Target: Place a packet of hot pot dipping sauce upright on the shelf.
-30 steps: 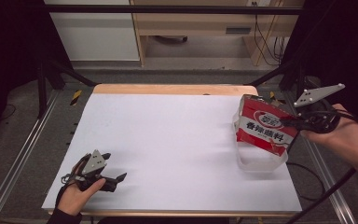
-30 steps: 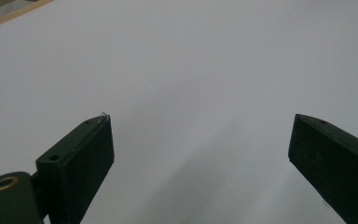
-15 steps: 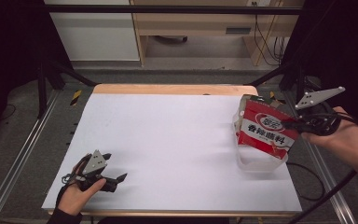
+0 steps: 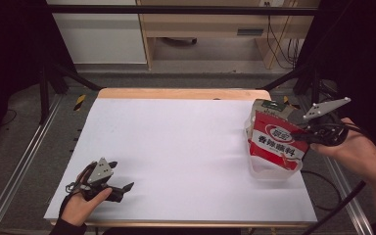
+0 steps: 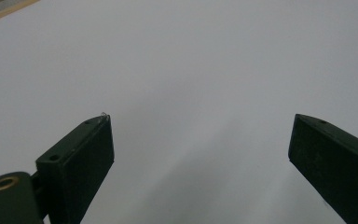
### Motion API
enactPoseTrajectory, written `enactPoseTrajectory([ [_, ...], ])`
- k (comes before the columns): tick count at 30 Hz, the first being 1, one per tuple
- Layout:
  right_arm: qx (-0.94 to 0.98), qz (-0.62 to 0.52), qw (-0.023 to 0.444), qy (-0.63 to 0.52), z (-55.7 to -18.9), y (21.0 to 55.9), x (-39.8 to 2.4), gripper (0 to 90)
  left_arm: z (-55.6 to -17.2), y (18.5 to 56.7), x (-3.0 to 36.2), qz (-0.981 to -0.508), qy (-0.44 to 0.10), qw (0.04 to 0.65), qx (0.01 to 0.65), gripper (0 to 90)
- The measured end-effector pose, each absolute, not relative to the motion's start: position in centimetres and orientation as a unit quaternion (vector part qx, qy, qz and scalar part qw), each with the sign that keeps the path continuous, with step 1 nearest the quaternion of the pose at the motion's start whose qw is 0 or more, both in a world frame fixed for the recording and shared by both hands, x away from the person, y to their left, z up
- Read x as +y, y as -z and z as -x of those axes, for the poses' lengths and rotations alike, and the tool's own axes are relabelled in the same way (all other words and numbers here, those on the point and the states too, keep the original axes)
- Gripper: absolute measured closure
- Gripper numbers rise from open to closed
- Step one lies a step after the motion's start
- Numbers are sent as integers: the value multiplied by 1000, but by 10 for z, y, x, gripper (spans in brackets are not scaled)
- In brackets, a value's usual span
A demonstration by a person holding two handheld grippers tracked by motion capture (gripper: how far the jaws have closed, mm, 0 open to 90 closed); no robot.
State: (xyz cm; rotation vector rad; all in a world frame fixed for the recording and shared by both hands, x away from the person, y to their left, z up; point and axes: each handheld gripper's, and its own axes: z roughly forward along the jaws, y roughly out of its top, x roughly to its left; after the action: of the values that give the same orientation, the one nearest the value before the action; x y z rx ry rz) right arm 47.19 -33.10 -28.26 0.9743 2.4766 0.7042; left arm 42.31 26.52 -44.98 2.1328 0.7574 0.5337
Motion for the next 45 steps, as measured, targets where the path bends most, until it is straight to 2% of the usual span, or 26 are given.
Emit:
enactPoseTrajectory([
  [18,881,-364,184,-240,-476,299,-348,893,-423,451,263,-844,-210,394,296,68],
  [22,880,-366,185,-240,-475,301,-351,859,-423,451,263,-845,-209,394,297,68],
  [29,880,-361,189,-242,-475,300,-349,721,-423,450,264,-844,-210,395,296,68],
  [35,873,-360,221,-246,-475,298,-343,440,-423,450,264,-844,-208,395,296,67],
  [39,864,-355,244,-259,-473,292,-339,305,-423,451,264,-845,-208,393,296,64],
  [45,858,-349,264,-271,-468,280,-329,217,-423,451,264,-847,-208,391,294,63],
])
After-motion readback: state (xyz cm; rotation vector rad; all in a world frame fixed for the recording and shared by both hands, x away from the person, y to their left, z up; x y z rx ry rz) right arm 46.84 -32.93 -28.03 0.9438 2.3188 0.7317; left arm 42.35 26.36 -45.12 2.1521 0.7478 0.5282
